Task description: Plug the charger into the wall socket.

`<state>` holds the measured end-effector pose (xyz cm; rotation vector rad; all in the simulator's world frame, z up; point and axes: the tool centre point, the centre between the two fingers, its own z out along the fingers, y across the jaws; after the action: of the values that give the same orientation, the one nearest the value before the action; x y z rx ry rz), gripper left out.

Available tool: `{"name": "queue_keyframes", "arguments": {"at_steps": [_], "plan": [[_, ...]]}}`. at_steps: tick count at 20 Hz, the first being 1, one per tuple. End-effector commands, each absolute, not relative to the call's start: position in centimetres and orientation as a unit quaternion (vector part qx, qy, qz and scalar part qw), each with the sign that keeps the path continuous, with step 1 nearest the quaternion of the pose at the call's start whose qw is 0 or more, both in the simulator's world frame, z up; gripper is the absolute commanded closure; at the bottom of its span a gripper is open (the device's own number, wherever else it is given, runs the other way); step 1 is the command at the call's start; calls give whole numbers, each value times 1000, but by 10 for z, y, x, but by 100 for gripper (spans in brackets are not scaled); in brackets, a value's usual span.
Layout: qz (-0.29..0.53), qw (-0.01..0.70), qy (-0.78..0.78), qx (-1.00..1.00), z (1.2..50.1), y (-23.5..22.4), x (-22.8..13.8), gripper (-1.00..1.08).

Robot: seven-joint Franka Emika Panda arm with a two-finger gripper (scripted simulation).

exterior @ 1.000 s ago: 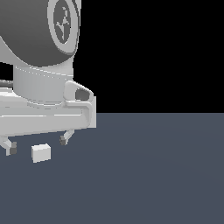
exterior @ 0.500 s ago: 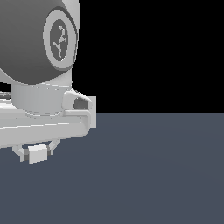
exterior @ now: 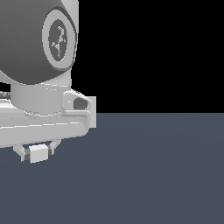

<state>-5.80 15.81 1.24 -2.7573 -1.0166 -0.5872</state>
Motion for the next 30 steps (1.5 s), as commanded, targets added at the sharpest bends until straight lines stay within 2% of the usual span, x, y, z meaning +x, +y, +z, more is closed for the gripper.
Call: {"name": "queue_keyframes", "arguments": {"at_steps": [1,20,30], "plan": [[-196,71,-334,-919,14,157,-57,108],[-209,34,-145,-967,85,102,-25,108],[-208,22,-101,-973,100,86,-22,108]]}}
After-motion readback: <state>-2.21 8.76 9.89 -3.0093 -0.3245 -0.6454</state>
